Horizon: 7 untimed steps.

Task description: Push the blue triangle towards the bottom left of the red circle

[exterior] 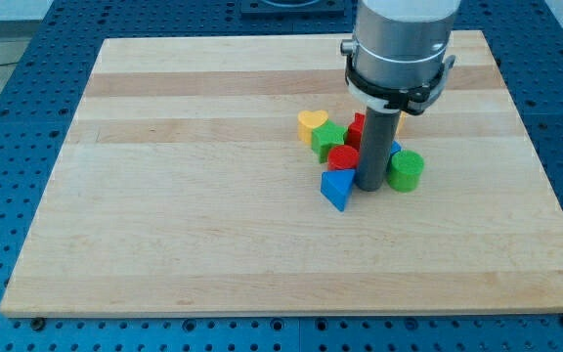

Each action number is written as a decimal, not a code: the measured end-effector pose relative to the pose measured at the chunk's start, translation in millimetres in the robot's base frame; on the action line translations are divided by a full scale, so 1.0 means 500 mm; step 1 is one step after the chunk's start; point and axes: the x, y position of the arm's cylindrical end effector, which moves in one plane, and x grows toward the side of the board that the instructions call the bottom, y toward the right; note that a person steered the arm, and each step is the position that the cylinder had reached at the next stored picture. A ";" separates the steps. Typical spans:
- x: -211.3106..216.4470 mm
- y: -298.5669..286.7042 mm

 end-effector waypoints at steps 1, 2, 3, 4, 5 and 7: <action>0.000 0.000; 0.022 0.013; 0.031 0.002; 0.031 -0.029; 0.032 -0.041; 0.121 -0.013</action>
